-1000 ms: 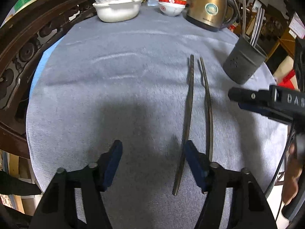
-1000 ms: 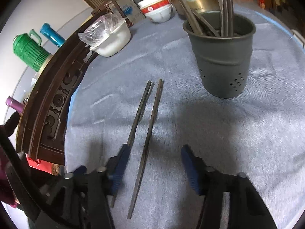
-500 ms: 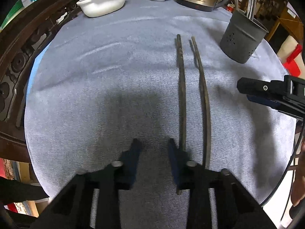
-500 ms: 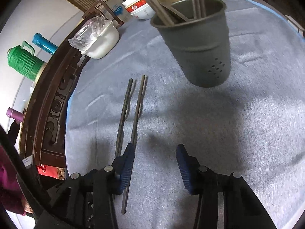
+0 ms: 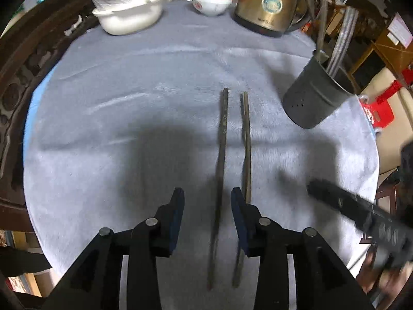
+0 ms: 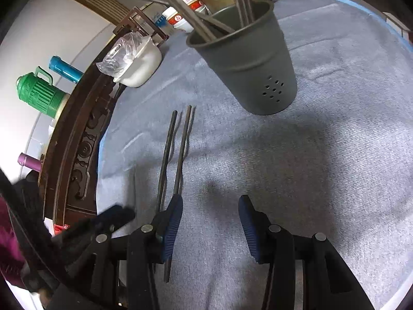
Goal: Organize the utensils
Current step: 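Grasp one chopstick with the right tool while the left tool grasps the other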
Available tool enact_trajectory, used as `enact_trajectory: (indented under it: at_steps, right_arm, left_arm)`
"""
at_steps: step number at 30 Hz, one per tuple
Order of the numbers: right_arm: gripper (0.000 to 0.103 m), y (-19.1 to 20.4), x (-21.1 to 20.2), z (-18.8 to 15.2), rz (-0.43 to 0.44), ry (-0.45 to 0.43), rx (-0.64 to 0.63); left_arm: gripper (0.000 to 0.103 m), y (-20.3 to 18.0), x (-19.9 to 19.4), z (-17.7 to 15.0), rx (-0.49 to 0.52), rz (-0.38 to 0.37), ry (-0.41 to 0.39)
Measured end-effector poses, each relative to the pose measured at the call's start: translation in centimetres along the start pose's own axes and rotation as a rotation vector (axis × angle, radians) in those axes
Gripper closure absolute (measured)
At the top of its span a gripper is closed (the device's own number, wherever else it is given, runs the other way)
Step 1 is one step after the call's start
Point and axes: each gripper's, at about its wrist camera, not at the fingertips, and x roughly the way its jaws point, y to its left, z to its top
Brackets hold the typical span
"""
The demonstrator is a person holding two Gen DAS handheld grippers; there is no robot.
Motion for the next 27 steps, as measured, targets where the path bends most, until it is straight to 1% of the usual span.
enact_trajectory:
  at_steps: [3,5,6,7,8,11,12,14,17,18,19,21,24,27]
  right_arm:
    - [0.054,-0.3,-0.6,-0.2,0.004,-0.010,0.008]
    - [0.054,-0.6,-0.8,-0.2,0.003,-0.014,0.014]
    - [0.054,-0.8,-1.0,-0.2,0.003,-0.014,0.018]
    - [0.054,-0.9,-1.0,-0.2,0.003,-0.014,0.020]
    - [0.054,-1.0,-1.0,-0.2,0.002,-0.014,0.022]
    - [0.054,-1.3,-1.1,-0.1,0.003,-0.008,0.021]
    - [0.054,-1.2,-0.9,-0.1,0.002,-0.004,0.017]
    - [0.054,-0.8,-0.5,0.1,0.000,0.010,0.006]
    - [0.054,0.3,0.4,0.4,-0.009,0.036,-0.025]
    - [0.054,0.9,0.8,0.6,-0.015,0.050,-0.042]
    - [0.054,1.6,1.4,1.0,-0.025,0.066,-0.062]
    - [0.054,2.9,2.4,1.5,-0.047,0.095,-0.088]
    - [0.054,4.5,3.7,2.4,-0.062,0.136,-0.109]
    - [0.054,5.7,5.5,3.1,-0.092,0.196,-0.120]
  left_arm:
    - [0.065,-0.8,2.0,1.6,-0.005,-0.004,0.073]
    - [0.076,-0.5,3.3,2.4,-0.035,0.018,0.115]
    - [0.081,-0.3,3.6,2.5,-0.049,-0.004,0.127]
    - [0.095,0.0,3.9,2.5,-0.069,-0.026,0.155]
    - [0.096,0.4,4.2,2.5,-0.094,-0.028,0.177]
    - [0.097,2.4,3.6,1.6,-0.193,-0.034,0.161]
    - [0.097,3.3,3.3,1.0,-0.238,-0.060,0.163]
    - [0.097,4.2,2.9,0.2,-0.288,-0.083,0.159]
    - [0.096,4.4,2.8,-0.4,-0.289,-0.107,0.157]
    - [0.091,4.4,2.7,-0.3,-0.287,-0.099,0.160]
    - [0.082,4.7,2.4,-0.3,-0.288,-0.094,0.157]
    - [0.070,5.2,1.5,0.2,-0.293,-0.102,0.137]
    - [0.068,6.0,0.4,0.6,-0.297,-0.090,0.114]
    - [0.068,6.7,0.6,1.2,-0.296,-0.105,0.118]
